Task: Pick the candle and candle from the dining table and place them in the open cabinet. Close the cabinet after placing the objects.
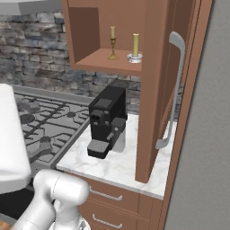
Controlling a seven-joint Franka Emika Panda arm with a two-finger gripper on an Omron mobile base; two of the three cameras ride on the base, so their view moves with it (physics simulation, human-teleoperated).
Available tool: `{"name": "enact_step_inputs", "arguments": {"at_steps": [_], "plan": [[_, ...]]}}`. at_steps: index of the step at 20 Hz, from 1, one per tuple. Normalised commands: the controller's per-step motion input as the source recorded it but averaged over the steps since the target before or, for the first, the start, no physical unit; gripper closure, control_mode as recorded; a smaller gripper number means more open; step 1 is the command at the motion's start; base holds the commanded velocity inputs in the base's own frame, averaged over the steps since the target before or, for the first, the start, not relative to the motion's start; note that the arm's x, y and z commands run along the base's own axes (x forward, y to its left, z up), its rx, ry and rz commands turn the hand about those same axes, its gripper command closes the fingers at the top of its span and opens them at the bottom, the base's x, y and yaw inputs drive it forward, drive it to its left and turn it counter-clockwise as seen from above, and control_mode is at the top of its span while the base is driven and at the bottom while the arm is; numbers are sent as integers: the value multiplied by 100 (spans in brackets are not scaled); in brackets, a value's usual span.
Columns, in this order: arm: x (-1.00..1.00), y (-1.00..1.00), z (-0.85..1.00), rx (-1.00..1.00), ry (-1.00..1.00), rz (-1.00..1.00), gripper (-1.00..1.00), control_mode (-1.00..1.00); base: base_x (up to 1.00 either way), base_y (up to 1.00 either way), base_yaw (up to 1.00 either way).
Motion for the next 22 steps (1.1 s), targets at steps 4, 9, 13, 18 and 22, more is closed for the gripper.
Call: {"name": "enact_step_inputs", "arguments": {"at_steps": [4,9,13,18,22], "plan": [[-16,-18,3,-2,10,-3,-100,-100,0,0,0],[-20,-17,2,-7,8,-3,-100,-100,0,0,0],[-18,-18,2,-8,10,-2,-100,-100,0,0,0],[-19,-21,3,-4,4,0,-100,-100,0,0,0],[-19,-26,2,0,0,11,-100,-100,0,0,0]]}}
